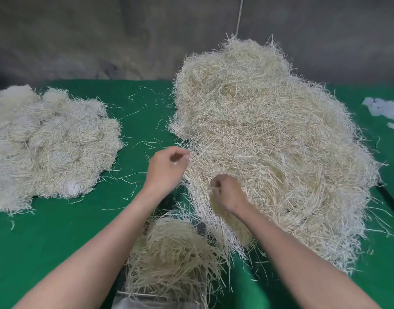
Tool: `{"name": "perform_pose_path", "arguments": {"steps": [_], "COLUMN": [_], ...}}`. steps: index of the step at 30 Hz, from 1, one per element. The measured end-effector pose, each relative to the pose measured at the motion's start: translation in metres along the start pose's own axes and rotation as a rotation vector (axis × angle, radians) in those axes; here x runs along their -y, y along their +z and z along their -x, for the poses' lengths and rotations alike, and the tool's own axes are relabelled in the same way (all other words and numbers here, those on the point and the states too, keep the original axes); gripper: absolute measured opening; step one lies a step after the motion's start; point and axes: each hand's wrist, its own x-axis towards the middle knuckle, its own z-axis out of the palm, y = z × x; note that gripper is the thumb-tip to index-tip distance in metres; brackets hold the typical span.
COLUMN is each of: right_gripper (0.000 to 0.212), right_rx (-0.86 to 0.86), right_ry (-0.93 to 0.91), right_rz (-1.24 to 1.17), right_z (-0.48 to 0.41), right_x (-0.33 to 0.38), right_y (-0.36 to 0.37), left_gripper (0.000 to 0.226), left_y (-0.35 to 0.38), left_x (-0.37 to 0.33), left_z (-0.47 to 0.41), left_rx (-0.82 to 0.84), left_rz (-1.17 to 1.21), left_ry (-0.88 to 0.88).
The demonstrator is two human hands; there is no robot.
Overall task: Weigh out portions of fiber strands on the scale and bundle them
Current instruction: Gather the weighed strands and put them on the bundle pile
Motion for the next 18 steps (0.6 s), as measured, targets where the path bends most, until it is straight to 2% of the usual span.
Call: {"name": "perform_pose_path", "arguments": {"steps": [3,5,8,10,14,17,18], "right_gripper": [0.022,0.036,0.058,0.067,0.015,0.023,0.017], "right_rx": [0.226,0.343,0.367,0.339,0.364,0.371,0.359], "right_ry": [0.034,0.117,0.106,0.113,0.126,0.155,0.152], "right_rz": [-0.009,0.043,0.303,0.298,0.170,0.034,-0.008], "right_z": [-0.015,-0.021,-0.025,-0.025,-0.039,-0.050,-0.053], "right_x": [0.007,0.002,-0.016,-0.023,-0.035,-0.053,-0.055], "right_y": [0.026,0.045,0.070,0.077,0.061,0.028,0.013], "left_gripper": [0.012,0.014,0.018,0.015,0.012,0.009,0.011], "left_y": [0.008,0.011,0.013,0.013,0.018,0.029,0.034], "left_x": [-0.006,-0.008,-0.006,-0.003,-0.001,0.004,0.005], "left_z": [-0.019,-0.026,-0.032,-0.035,-0.043,-0.052,-0.053], "left_rx": [0.022,0.029,0.033,0.031,0.051,0.124,0.180], "left_rz": [0.090,0.139,0.118,0.112,0.154,0.207,0.261], "left_ry": [-0.078,-0.108,-0.125,-0.137,-0.206,-0.371,-0.447]}}
